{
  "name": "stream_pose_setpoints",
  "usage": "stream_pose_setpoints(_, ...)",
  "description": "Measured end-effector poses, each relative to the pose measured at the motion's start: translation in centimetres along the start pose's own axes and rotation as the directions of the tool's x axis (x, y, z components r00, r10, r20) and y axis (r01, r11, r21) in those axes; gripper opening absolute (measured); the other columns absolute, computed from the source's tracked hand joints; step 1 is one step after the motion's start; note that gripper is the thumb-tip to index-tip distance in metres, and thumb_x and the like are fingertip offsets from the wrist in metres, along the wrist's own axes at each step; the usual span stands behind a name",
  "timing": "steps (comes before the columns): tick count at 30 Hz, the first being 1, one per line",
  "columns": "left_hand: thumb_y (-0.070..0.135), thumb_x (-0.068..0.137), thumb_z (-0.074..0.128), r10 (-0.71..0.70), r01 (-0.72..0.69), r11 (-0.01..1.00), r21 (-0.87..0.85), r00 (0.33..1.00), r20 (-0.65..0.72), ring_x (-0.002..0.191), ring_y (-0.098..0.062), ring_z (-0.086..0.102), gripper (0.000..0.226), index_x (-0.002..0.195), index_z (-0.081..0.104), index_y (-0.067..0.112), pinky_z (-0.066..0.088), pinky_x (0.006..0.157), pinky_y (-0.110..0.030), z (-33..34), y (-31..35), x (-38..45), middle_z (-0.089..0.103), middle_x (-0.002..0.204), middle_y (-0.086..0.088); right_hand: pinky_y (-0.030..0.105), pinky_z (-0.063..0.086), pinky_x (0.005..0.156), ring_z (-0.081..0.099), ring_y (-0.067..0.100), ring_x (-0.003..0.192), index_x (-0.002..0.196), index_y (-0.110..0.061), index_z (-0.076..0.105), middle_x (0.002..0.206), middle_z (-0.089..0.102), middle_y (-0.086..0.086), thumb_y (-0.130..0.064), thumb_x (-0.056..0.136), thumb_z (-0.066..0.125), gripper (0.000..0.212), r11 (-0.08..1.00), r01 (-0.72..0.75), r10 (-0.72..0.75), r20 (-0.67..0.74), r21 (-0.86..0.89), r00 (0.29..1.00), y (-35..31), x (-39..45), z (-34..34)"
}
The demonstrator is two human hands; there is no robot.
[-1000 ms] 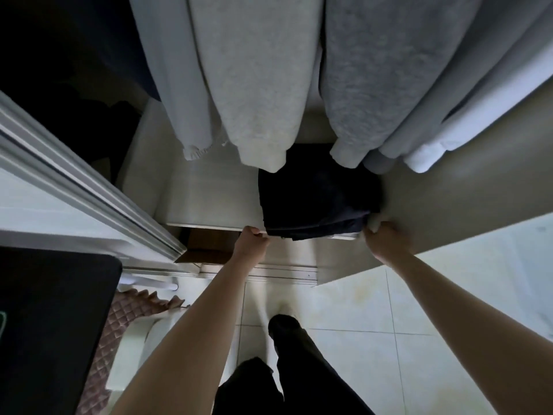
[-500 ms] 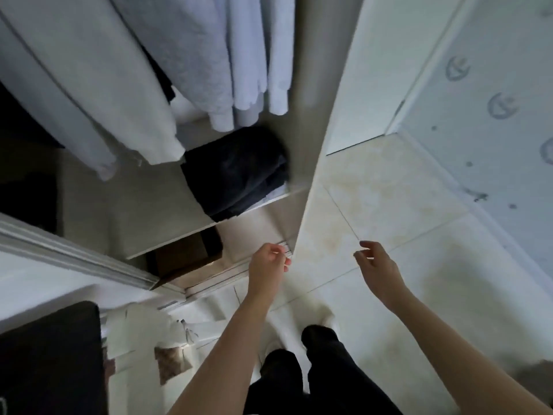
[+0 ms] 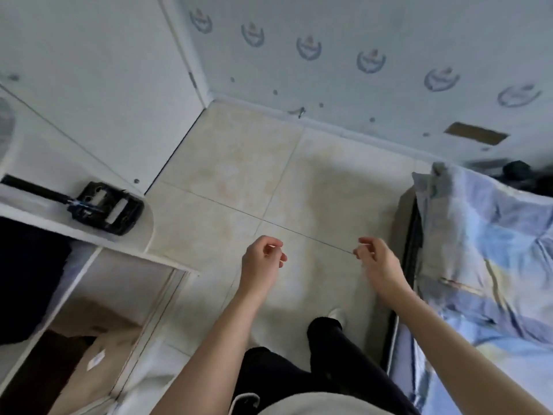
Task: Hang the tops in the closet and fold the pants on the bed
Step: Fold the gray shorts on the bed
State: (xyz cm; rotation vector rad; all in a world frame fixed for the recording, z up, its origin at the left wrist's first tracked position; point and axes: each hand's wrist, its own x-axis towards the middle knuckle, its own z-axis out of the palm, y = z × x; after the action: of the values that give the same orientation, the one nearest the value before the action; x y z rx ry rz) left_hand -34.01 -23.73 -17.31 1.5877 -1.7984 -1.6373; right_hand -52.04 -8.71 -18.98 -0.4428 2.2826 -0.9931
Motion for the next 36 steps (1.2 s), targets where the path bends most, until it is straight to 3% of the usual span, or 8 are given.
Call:
stream_pose_setpoints(3, 0.012, 0.088, 0.055, -0.075, 0.063, 0.993, 0.097, 0.990, 0.121, 0.059, -0.014, 0.063, 0.012, 0.087, 0.065, 0.018, 0.051, 0.064, -0.028, 8.2, 1.8, 1.3, 0.070, 0.068, 0.002, 0.027, 0.046, 0.064, 0.060, 0.017, 0.074, 0.113, -0.019, 0.055, 0.087, 0.069, -0.005, -0.020, 0.096, 0.047, 0.019, 0.996, -0.092, 0.092, -0.061, 0.011, 0.994, 4.2, 3.2, -6.5)
stream_pose_setpoints(6, 0.014, 0.087, 0.055, -0.124, 0.075, 0.975, 0.209, 0.965, 0.232, 0.068, -0.018, 0.066, 0.011, 0.087, 0.064, 0.021, 0.052, 0.067, -0.029, 15.7, 3.8, 2.3, 0.071, 0.073, 0.001, 0.041, 0.051, 0.084, 0.065, 0.028, 0.090, 0.115, -0.008, 0.057, 0.091, 0.069, 0.007, -0.016, 0.097, 0.046, 0.022, 0.971, -0.210, 0.224, -0.139, 0.111, 0.964, 7.9, 5.7, -12.8)
stream_pose_setpoints(13, 0.008, 0.090, 0.049, -0.083, -0.117, 0.927, 0.356, 0.862, 0.500, 0.055, -0.009, 0.058, 0.018, 0.084, 0.060, 0.022, 0.043, 0.053, -0.021, 31.5, 11.6, 4.8, 0.067, 0.068, 0.004, 0.034, 0.051, 0.069, 0.064, 0.017, 0.076, 0.110, -0.007, 0.058, 0.083, 0.066, 0.004, -0.014, 0.098, 0.045, 0.019, 0.864, -0.335, 0.459, -0.316, 0.377, 0.830, 15.4, 8.8, -25.1)
stream_pose_setpoints(15, 0.005, 0.091, 0.047, -0.083, -0.163, 0.914, 0.371, 0.820, 0.566, 0.055, -0.010, 0.056, 0.020, 0.083, 0.058, 0.020, 0.040, 0.049, -0.017, 35.4, 13.6, 5.7, 0.065, 0.068, 0.002, 0.041, 0.052, 0.080, 0.064, 0.022, 0.085, 0.110, -0.007, 0.058, 0.084, 0.067, 0.004, -0.015, 0.098, 0.044, 0.020, 0.820, -0.355, 0.528, -0.354, 0.448, 0.772, 17.0, 9.3, -27.5)
stream_pose_setpoints(18, -0.001, 0.091, 0.046, -0.085, -0.202, 0.906, 0.372, 0.774, 0.628, 0.054, -0.013, 0.051, 0.022, 0.080, 0.056, 0.017, 0.041, 0.047, -0.016, 40.6, 16.2, 7.0, 0.061, 0.068, -0.003, 0.047, 0.050, 0.091, 0.064, 0.024, 0.091, 0.111, -0.008, 0.059, 0.085, 0.068, 0.003, -0.016, 0.098, 0.045, 0.021, 0.769, -0.379, 0.603, -0.385, 0.515, 0.698, 19.0, 10.1, -29.7)
stream_pose_setpoints(23, -0.005, 0.091, 0.046, -0.108, -0.295, 0.871, 0.394, 0.667, 0.737, 0.054, -0.010, 0.051, 0.019, 0.084, 0.055, 0.010, 0.037, 0.041, -0.009, 49.8, 20.5, 10.6, 0.058, 0.067, -0.005, 0.043, 0.051, 0.081, 0.064, 0.025, 0.090, 0.116, -0.005, 0.057, 0.089, 0.067, 0.004, -0.017, 0.099, 0.045, 0.024, 0.678, -0.395, 0.711, -0.418, 0.620, 0.566, 21.2, 13.1, -33.2)
stream_pose_setpoints(28, -0.003, 0.091, 0.049, -0.139, -0.449, 0.790, 0.418, 0.532, 0.835, 0.056, -0.012, 0.055, 0.023, 0.080, 0.056, 0.016, 0.038, 0.041, -0.010, 58.8, 24.5, 15.3, 0.062, 0.068, -0.005, 0.048, 0.052, 0.085, 0.063, 0.027, 0.092, 0.109, -0.009, 0.059, 0.097, 0.068, 0.007, -0.019, 0.098, 0.046, 0.020, 0.580, -0.414, 0.805, -0.418, 0.701, 0.420, 22.9, 16.4, -36.0)
stream_pose_setpoints(36, 0.007, 0.089, 0.049, -0.211, -0.645, 0.628, 0.434, 0.396, 0.894, 0.068, -0.018, 0.063, 0.022, 0.083, 0.060, 0.024, 0.046, 0.062, -0.027, 71.7, 26.4, 13.8, 0.069, 0.074, 0.001, 0.045, 0.051, 0.088, 0.062, 0.022, 0.095, 0.112, -0.014, 0.059, 0.102, 0.067, 0.005, -0.025, 0.097, 0.050, 0.021, 0.461, -0.357, 0.881, -0.371, 0.812, 0.294, 28.5, 18.7, -41.9)
